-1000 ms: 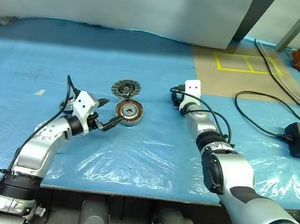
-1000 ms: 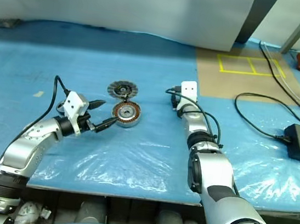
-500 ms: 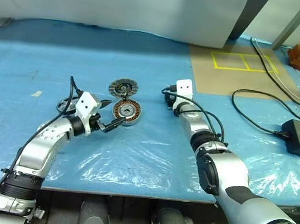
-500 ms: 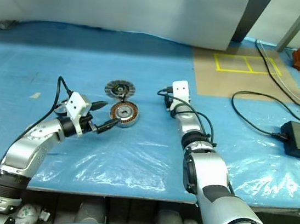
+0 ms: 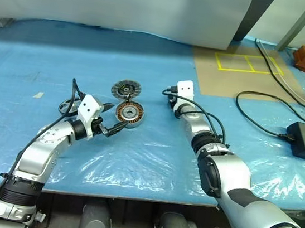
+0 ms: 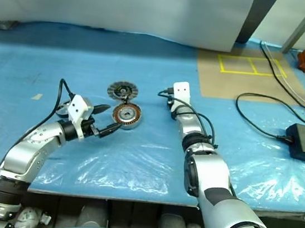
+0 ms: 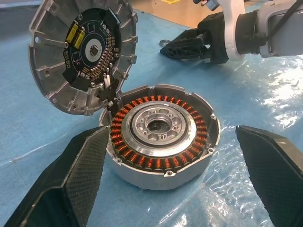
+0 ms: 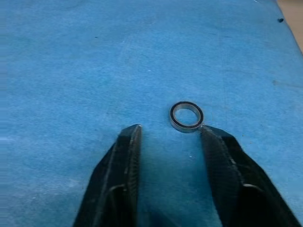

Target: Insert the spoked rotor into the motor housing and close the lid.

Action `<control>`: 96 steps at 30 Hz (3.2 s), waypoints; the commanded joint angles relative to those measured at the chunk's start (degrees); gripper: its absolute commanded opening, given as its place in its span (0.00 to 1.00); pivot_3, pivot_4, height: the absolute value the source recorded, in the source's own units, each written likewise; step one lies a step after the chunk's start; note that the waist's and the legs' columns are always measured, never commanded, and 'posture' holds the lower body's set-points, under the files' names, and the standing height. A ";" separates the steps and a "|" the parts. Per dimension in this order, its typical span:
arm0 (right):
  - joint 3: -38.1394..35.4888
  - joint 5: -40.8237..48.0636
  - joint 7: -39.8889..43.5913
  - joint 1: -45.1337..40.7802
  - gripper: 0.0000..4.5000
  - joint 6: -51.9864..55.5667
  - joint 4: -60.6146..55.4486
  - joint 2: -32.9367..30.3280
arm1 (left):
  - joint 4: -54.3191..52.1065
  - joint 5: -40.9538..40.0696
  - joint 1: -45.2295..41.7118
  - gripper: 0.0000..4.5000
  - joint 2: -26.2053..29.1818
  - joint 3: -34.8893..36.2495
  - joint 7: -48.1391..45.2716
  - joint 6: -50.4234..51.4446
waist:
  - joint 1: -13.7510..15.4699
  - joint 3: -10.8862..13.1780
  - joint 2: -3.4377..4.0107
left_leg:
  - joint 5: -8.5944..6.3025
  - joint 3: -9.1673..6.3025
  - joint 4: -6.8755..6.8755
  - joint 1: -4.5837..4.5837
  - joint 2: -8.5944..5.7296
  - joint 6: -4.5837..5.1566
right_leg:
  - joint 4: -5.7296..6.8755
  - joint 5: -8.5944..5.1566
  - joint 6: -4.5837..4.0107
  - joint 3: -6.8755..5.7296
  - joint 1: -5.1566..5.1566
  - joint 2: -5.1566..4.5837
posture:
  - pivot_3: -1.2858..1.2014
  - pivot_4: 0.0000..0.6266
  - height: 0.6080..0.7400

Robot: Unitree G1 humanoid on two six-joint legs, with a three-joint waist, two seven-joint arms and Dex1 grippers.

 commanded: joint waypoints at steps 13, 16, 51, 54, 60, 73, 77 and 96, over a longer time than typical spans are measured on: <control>-1.16 1.02 3.96 1.80 0.00 3.66 0.76 0.68 | -2.62 -0.86 -0.18 1.00 -0.04 0.59 0.12 0.31 | 0.08 0.00 0.00 | 0.00 0.01 -0.01 -0.02 0.00 0.00 | -0.04 0.00 0.01 -0.01 0.00 -0.01 | 0.52 0.24 1.00; -1.04 2.02 7.74 0.46 0.00 3.26 -1.39 1.60 | -2.49 -1.21 -0.27 1.00 0.08 0.97 -0.11 0.21 | -0.08 0.01 0.01 | 0.00 0.01 -0.05 -0.03 0.00 0.00 | -0.06 0.00 0.01 -0.01 -0.01 -0.01 | 0.52 0.24 1.00; 0.94 -3.91 -9.22 -13.74 0.00 10.00 3.63 1.89 | -6.20 0.18 4.63 1.00 -4.46 -0.93 5.41 -1.17 | 0.06 0.34 0.37 | 0.00 0.01 -0.14 -0.78 0.00 -0.03 | 0.01 0.15 0.24 -0.01 -0.77 0.08 | 0.52 0.24 1.00; -0.40 -2.92 -8.93 -13.42 0.00 11.32 3.65 2.05 | -6.22 0.10 4.33 1.00 -4.27 -0.89 5.31 -0.93 | 0.06 0.34 0.37 | 0.00 0.01 -0.11 -0.77 0.00 -0.03 | 0.05 0.15 0.24 -0.01 -0.77 0.08 | 0.52 0.24 1.00; -1.69 -2.19 -9.28 -12.39 0.00 13.52 3.61 1.47 | -6.05 0.05 3.76 1.00 -4.07 -1.03 5.04 -0.54 | 0.07 0.34 0.37 | 0.01 0.01 -0.10 -0.77 0.00 -0.03 | 0.06 0.14 0.24 -0.01 -0.77 0.08 | 0.52 0.24 1.00; -3.06 -0.49 -7.22 -12.04 0.00 19.92 3.43 1.55 | -5.07 0.29 2.44 1.00 -4.18 -1.34 4.84 -0.44 | 0.12 0.33 0.36 | 0.01 -0.01 0.03 -0.65 0.01 -0.03 | 0.16 0.15 0.24 0.00 -0.64 0.06 | 0.52 0.24 1.00; -3.53 0.03 -5.41 -11.82 0.00 23.27 3.22 0.37 | -4.90 0.41 2.52 1.00 -4.29 -1.31 5.03 -0.60 | 0.15 0.33 0.36 | 0.01 -0.01 0.03 -0.61 0.01 -0.03 | 0.17 0.15 0.24 -0.01 -0.59 0.07 | 0.52 0.24 1.00; 8.43 1.93 21.10 -4.69 0.00 65.26 -28.13 -5.48 | -2.77 0.57 1.73 1.00 -4.57 -1.19 4.62 -2.22 | 0.80 0.32 0.35 | 0.01 -0.07 0.05 -0.29 0.02 -0.03 | 0.14 0.14 0.23 -0.07 -0.20 0.06 | 0.52 0.24 1.00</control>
